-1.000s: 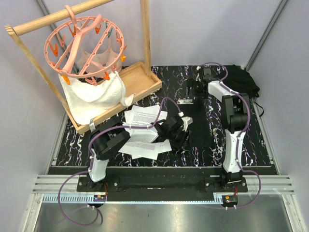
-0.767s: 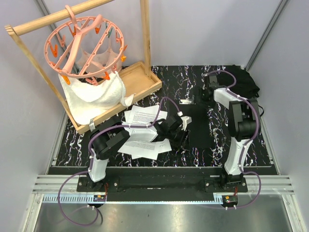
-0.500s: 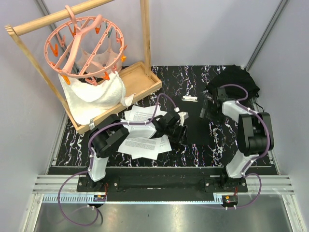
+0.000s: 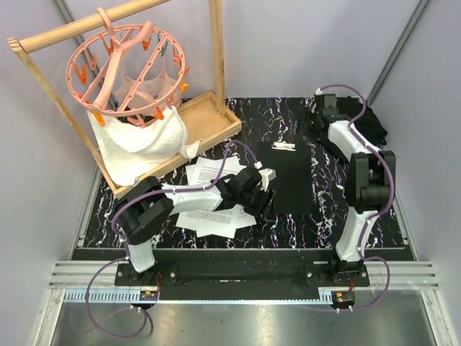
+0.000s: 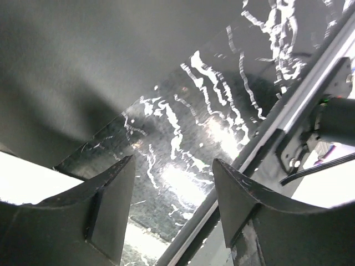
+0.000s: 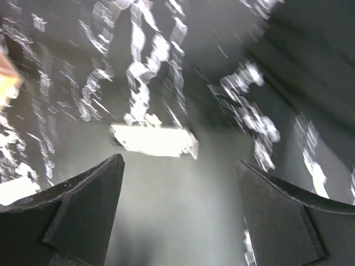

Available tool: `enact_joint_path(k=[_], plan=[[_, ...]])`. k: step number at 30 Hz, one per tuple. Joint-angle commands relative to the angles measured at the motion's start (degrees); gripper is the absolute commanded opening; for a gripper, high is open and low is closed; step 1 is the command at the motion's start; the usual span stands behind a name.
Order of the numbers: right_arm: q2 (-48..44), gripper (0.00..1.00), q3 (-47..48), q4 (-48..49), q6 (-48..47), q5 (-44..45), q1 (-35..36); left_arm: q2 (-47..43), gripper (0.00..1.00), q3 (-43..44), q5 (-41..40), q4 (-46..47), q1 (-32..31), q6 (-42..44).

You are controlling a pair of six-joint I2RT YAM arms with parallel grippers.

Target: Put the files into the folder

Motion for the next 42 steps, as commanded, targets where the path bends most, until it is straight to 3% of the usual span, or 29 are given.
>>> enact_joint_path(k=[1, 4, 9, 17, 29, 42], plan=[[8.57, 0.89, 11.26, 1.41, -4.35, -10.47, 1.18, 0.36, 0.6, 1.32, 3.31, 2.63, 0.46, -1.12], [13.06, 0.87, 16.38, 1.14, -4.53, -13.12, 1.79, 3.25, 0.57, 1.23, 5.08, 8.51, 0.38, -3.58], [18.96, 0.74, 21.84, 0.62, -4.0, -18.03, 2.15, 6.69, 0.55, 2.81, 4.9, 8.87, 0.55, -4.38], [22.04, 0.74, 21.59, -0.7, -3.04, -16.99, 2.23, 7.3, 0.54, 1.67, 3.59, 8.52, 2.4, -3.94], [11.15, 0.72, 3.4, -0.35, 2.14, -11.37, 0.3, 10.2, 0.55, 2.99, 1.57, 4.04, 4.6, 0.19], [-10.03, 0.74, -25.51, -0.26, 10.84, -1.7, -6.2, 14.59, 0.55, 9.05, 0.33, 2.98, 7.14, 1.86]])
